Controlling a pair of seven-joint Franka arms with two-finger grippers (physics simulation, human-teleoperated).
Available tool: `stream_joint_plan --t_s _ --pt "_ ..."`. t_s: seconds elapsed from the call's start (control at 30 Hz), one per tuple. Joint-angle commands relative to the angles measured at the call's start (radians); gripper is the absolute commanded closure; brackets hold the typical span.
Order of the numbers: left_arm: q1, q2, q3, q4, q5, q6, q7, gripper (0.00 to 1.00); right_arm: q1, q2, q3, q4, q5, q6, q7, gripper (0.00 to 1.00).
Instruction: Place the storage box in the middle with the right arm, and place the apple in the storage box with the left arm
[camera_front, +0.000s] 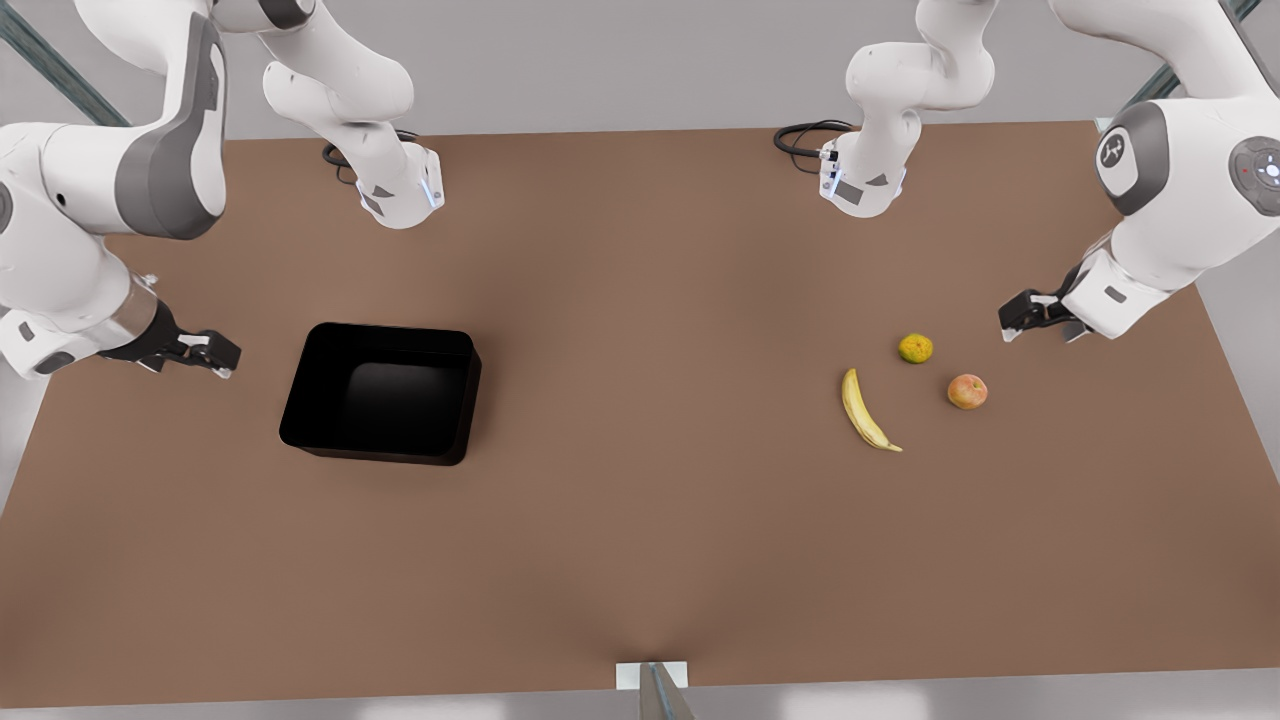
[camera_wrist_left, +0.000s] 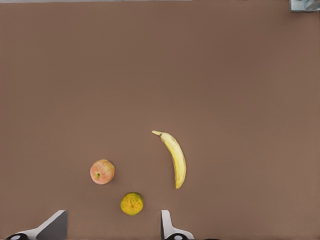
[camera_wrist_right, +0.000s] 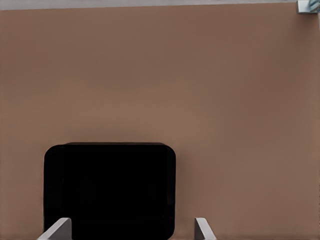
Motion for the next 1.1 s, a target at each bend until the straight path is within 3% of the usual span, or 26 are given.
stream_joint_plan --t_s 0.0,0.1,0.13,0.23,0.27,0.37,0.47,0.6,0.7,0.93,1.0,1.07 --pt "-0.003 0.0 0.0 0.0 -0.006 0.0 -0.002 0.0 -0.001 0.0 0.0 0.0 0.001 0.0 0.0 0.0" --pt "-0.003 0.045 0.037 0.0 -0.02 -0.044 -0.198 0.0 -0.033 0.117 0.005 -0.006 0.056 -0.107 -0.014 0.0" --pt "-0.003 0.066 0.043 -0.006 -0.037 -0.043 -0.327 0.0 -0.042 0.149 0.006 -0.04 0.061 -0.028 -0.018 0.0" --pt "0.035 0.155 0.091 -0.055 -0.213 -0.026 -0.507 0.0 -0.08 -0.023 0.008 -0.485 0.064 0.386 -0.074 0.0" --pt "0.059 0.19 0.091 -0.058 -0.256 -0.026 -0.534 0.0 -0.093 -0.043 0.005 -0.546 0.082 0.423 -0.087 0.0" --pt "0.21 0.307 0.133 -0.103 -0.659 0.005 -0.591 0.0 -0.091 -0.127 -0.083 -0.842 0.099 0.687 -0.181 0.0" --pt "0.265 0.355 0.181 -0.187 -0.923 0.003 -0.591 0.0 -0.122 -0.084 -0.086 -0.847 0.102 0.699 -0.183 0.0" --pt "0.265 0.396 0.186 -0.305 -1.078 0.008 -0.588 0.0 -0.113 0.031 -0.098 -0.845 0.108 0.75 -0.183 0.0" --pt "0.317 0.479 0.186 -0.305 -1.146 0.025 -0.573 0.0 -0.109 0.065 -0.098 -0.848 0.148 0.759 -0.184 0.0" --pt "0.322 0.517 0.187 -0.374 -1.134 0.003 -0.473 0.0 -0.117 0.108 -0.101 -0.89 0.148 0.819 -0.227 0.0" --pt "0.351 0.559 0.187 -0.35 -1.134 0.011 -0.474 0.0 -0.119 0.108 -0.101 -0.887 0.148 0.818 -0.229 0.12" --pt "0.36 0.579 0.189 -0.35 -1.134 0.011 -0.452 0.0 -0.122 0.109 -0.101 -0.884 0.148 0.801 -0.261 0.43"
